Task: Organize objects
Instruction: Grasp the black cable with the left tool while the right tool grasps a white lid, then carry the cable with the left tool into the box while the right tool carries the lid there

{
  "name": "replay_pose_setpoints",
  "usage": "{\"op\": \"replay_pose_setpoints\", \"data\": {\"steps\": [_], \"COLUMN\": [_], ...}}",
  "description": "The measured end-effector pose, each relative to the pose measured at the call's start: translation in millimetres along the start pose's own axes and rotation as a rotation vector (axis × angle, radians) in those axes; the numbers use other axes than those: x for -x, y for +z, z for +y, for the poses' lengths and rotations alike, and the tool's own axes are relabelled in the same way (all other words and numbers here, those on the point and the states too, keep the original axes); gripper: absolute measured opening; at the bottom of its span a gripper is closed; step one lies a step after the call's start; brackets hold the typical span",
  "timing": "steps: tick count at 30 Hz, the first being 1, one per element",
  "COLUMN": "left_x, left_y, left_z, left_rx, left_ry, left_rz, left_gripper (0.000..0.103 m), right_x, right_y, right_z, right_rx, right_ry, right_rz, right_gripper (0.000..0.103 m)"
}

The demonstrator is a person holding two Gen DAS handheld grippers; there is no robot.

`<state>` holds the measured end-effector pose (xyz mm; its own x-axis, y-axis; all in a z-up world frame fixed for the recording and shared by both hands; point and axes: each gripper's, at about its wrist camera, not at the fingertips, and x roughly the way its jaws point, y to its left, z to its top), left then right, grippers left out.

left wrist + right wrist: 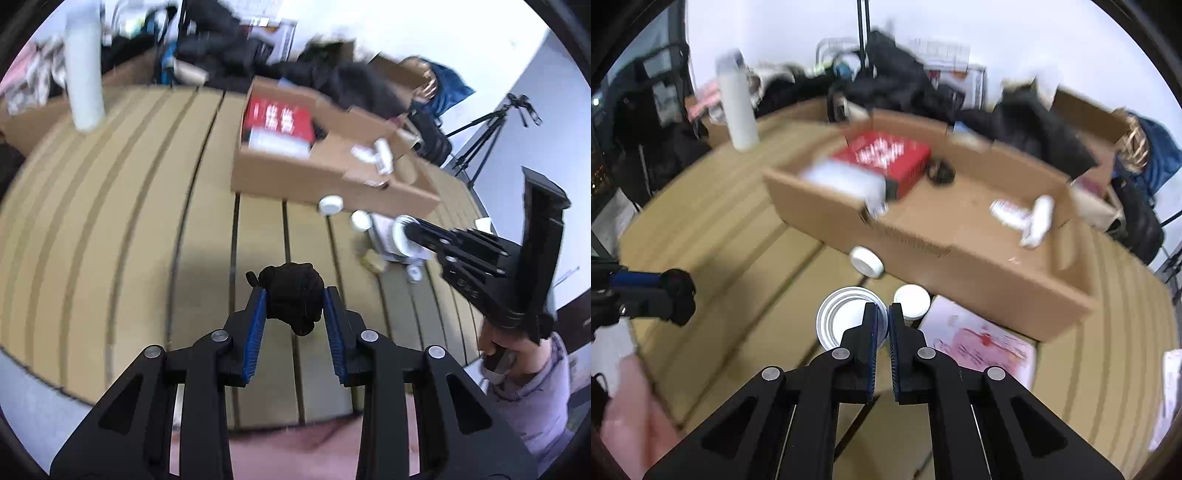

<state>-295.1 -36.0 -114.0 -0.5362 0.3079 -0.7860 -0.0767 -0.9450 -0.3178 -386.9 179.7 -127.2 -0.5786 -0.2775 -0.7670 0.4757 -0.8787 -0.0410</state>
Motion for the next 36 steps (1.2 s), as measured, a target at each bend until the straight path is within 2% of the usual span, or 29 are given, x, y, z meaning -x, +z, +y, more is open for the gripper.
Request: {"op": "replay_pose_setpoints", "data": {"steps": [5,7,10,12,15,21,23,26,28,31,32,34,36], "left_x": [73.0,96.7,124.3,132.1,137.0,136.6,124.3,97.0,73.8,21.6,-5.9,-52.0,-103.8], "left_y": [-35.5,-55.9,-89.6,-99.1,-105.7,-96.7,-76.6,-25.0,19.8,94.5,122.2,162.4,199.3], "left_z": [-21.9,-33.8,-52.8,-61.3,-75.0,-83.3,-80.6,-79.1,-80.4,-87.6,-92.3,-99.6,-102.9], "left_rx": [-0.038,-0.050,-0.105,-0.135,-0.165,-0.184,-0.174,-0.188,-0.187,-0.181,-0.181,-0.194,-0.210], "left_ry": [-0.039,-0.069,-0.106,-0.112,-0.117,-0.157,-0.152,-0.144,-0.148,-0.170,-0.147,-0.071,-0.040], "left_rz": [-0.078,-0.094,-0.108,-0.109,-0.116,-0.128,-0.114,-0.110,-0.106,-0.052,-0.020,0.007,0.046], "left_gripper": [0.028,0.028,0.028,0.028,0.028,0.028,0.028,0.028,0.028,0.028,0.028,0.028,0.028], "right_x": [102.9,150.3,198.3,219.7,234.9,242.7,231.8,207.6,188.7,152.0,128.6,87.6,34.6], "right_y": [-24.2,-51.6,-93.4,-121.3,-142.3,-143.1,-136.5,-110.1,-75.0,-11.9,17.5,52.7,87.7], "right_z": [13.5,25.2,41.1,45.1,48.6,40.0,34.3,16.8,-4.1,-44.4,-60.7,-78.9,-101.9], "right_rx": [-0.062,-0.107,-0.168,-0.223,-0.250,-0.276,-0.272,-0.257,-0.244,-0.269,-0.267,-0.247,-0.245], "right_ry": [-0.026,-0.015,-0.009,-0.003,-0.025,-0.022,-0.027,-0.016,-0.011,0.020,0.024,-0.019,-0.028], "right_rz": [-0.088,-0.123,-0.148,-0.149,-0.148,-0.176,-0.164,-0.137,-0.137,-0.127,-0.108,-0.057,0.018], "right_gripper": [0.007,0.007,0.007,0.007,0.007,0.007,0.007,0.007,0.007,0.007,0.007,0.007,0.007]}}
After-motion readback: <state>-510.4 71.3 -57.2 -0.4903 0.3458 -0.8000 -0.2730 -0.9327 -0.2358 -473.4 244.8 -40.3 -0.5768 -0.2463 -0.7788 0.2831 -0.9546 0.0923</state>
